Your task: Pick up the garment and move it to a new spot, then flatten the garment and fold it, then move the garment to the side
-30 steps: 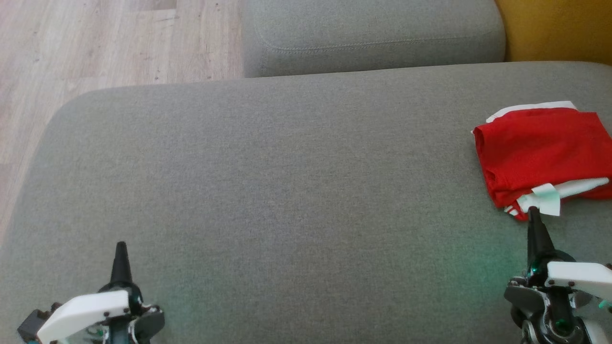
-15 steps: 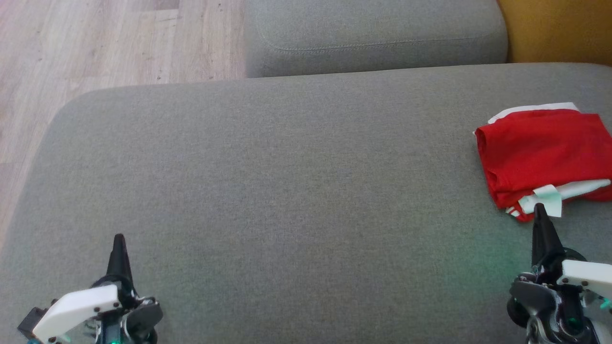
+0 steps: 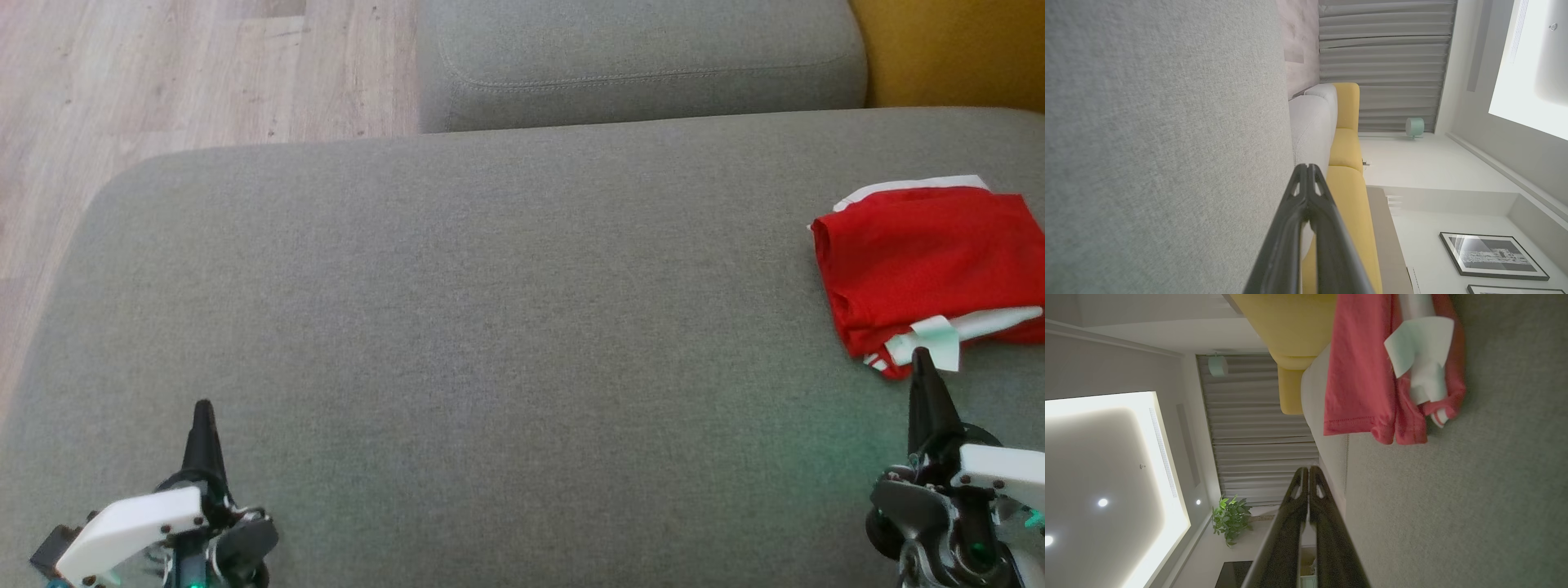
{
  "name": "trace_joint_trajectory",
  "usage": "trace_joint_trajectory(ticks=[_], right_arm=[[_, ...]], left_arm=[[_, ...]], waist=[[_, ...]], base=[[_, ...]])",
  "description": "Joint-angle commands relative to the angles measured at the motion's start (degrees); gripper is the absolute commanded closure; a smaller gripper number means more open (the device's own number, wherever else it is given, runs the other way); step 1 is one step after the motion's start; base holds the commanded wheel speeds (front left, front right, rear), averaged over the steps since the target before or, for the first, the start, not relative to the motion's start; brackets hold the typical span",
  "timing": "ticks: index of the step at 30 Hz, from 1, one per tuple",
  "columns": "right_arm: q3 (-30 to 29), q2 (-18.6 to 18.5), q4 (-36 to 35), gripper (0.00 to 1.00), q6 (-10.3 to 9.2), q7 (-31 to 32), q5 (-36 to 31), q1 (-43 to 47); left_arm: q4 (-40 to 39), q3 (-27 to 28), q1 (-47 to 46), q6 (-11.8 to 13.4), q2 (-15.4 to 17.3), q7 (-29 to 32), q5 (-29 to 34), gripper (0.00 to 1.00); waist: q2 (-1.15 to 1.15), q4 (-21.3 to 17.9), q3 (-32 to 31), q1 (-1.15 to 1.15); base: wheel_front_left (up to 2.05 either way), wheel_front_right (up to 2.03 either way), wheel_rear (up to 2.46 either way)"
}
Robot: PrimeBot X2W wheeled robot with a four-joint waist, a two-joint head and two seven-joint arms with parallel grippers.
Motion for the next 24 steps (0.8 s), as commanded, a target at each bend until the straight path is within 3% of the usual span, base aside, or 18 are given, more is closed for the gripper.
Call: trace_joint_trajectory(ticks=[1,24], right_arm=[[1.2,-0.3,-2.2,1.0,-0.04,0.3,0.4,-3.2],[1.2,-0.3,-2.2,1.0,-0.04,0.3,0.4,-3.2]], left_arm=[[-2.1,2.4,-2.9,-0.4,0.2,0.2,-0.3,1.0],[-2.1,2.4,-2.9,-0.4,0.2,0.2,-0.3,1.0]], waist=[[0.0,0.0,0.0,0.0],[0.0,0.0,0.0,0.0]], base=[[0.0,0.0,0.0],[0.0,0.0,0.0]])
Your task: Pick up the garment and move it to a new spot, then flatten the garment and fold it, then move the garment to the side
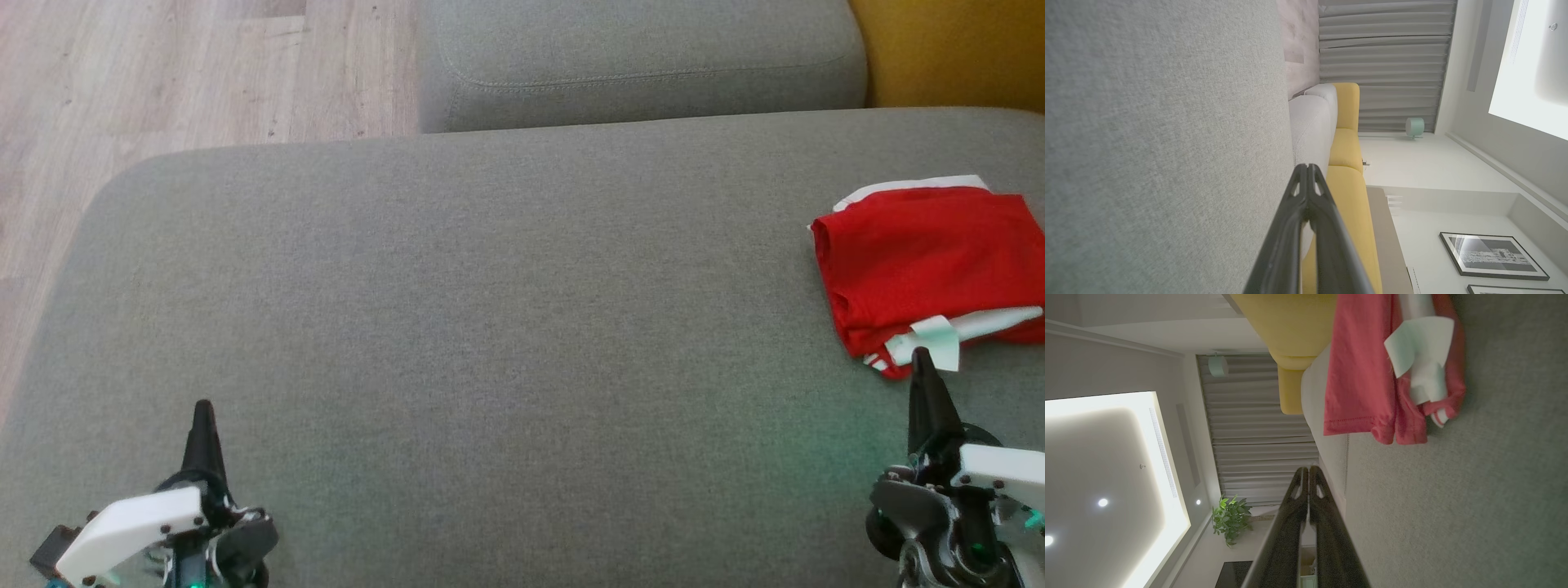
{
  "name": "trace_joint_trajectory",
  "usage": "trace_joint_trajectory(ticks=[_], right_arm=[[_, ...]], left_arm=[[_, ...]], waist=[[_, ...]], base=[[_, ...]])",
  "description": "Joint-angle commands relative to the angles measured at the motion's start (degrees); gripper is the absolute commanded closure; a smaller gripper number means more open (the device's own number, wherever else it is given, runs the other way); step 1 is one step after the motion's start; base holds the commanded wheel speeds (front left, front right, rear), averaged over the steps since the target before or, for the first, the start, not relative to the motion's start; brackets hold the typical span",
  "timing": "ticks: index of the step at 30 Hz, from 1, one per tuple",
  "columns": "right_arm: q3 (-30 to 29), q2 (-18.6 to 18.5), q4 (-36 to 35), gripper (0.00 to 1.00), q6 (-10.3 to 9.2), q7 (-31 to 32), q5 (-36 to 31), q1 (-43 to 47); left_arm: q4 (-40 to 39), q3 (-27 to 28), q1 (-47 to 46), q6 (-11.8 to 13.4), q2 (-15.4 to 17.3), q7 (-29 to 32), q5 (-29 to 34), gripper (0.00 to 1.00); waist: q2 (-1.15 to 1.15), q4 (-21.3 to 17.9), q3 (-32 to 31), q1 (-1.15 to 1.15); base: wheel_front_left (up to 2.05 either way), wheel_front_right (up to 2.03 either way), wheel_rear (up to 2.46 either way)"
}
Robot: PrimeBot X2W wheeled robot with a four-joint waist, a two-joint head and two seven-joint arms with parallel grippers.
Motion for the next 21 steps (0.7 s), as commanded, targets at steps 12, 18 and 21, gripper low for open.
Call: trace_joint_trajectory(ticks=[12,18,21], right_arm=[[1.2,-0.3,-2.2,1.0,-0.04,0.3,0.4,-3.2],[1.2,-0.3,-2.2,1.0,-0.04,0.3,0.4,-3.2],[1.2,-0.3,-2.2,1.0,-0.04,0.3,0.4,-3.2]], left_arm=[[-2.1,2.4,-2.9,-0.4,0.2,0.2,-0.3,1.0],[-2.1,2.4,-2.9,-0.4,0.2,0.2,-0.3,1.0],[-2.1,2.4,-2.9,-0.4,0.2,0.2,-0.3,1.0]], waist=[[0.0,0.0,0.0,0.0],[0.0,0.0,0.0,0.0],[0.0,0.0,0.0,0.0]], base=[[0.0,0.0,0.0],[0.0,0.0,0.0],[0.0,0.0,0.0]])
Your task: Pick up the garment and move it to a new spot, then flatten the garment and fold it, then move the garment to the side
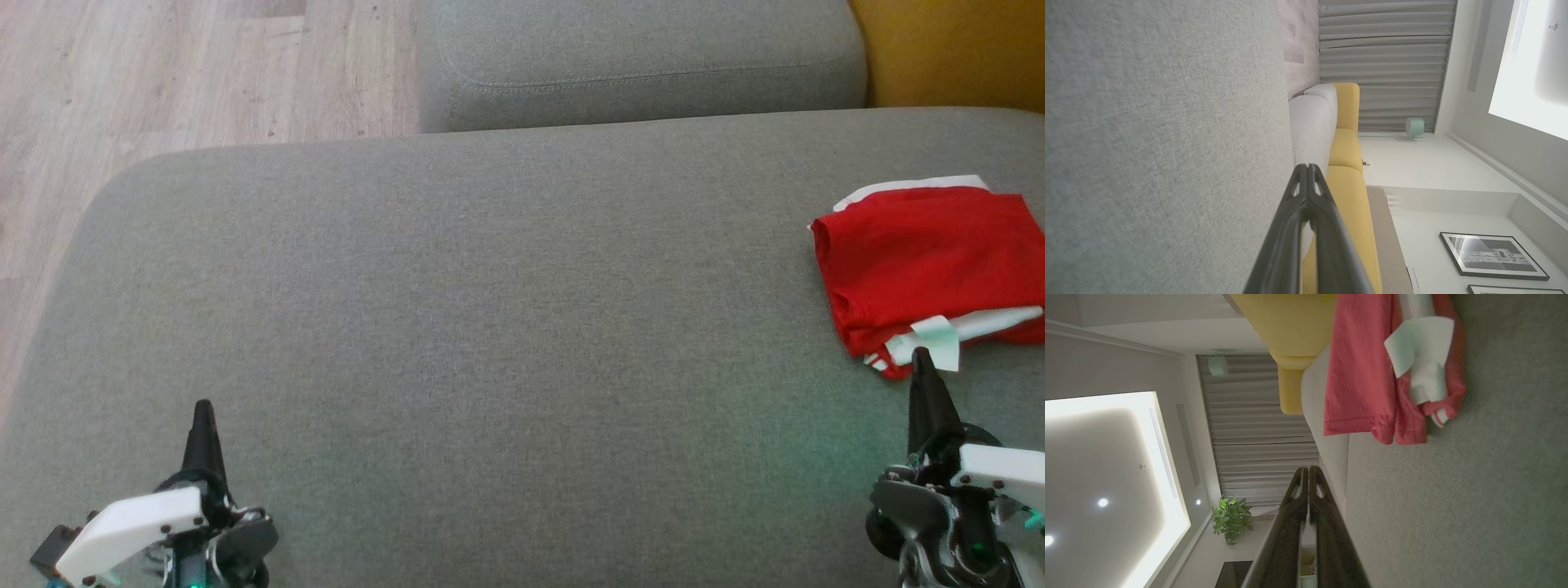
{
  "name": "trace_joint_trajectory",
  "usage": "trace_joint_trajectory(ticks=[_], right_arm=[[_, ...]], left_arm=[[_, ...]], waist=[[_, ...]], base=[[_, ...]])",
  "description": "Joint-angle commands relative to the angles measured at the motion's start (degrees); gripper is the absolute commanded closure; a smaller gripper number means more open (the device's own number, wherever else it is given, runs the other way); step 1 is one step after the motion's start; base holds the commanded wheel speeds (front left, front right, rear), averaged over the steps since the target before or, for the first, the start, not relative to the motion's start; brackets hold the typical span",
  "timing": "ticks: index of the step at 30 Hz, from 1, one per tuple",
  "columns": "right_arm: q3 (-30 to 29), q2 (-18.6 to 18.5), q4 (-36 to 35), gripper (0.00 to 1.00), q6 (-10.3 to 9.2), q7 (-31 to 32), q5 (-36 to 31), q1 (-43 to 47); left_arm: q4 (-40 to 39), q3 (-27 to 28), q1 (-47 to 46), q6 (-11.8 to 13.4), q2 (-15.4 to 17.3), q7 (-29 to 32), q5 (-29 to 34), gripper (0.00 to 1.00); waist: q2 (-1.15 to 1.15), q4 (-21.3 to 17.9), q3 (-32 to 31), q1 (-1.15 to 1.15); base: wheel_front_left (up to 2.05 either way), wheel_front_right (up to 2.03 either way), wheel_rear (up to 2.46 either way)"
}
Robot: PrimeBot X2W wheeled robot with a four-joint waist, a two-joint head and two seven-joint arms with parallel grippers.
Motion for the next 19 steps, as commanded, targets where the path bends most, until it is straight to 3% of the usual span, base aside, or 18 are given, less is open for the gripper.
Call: trace_joint_trajectory(ticks=[1,19], right_arm=[[1.2,-0.3,-2.2,1.0,-0.04,0.3,0.4,-3.2],[1.2,-0.3,-2.2,1.0,-0.04,0.3,0.4,-3.2]], left_arm=[[-2.1,2.4,-2.9,-0.4,0.2,0.2,-0.3,1.0],[-2.1,2.4,-2.9,-0.4,0.2,0.2,-0.3,1.0]], waist=[[0.0,0.0,0.0,0.0],[0.0,0.0,0.0,0.0]], base=[[0.0,0.0,0.0],[0.0,0.0,0.0]])
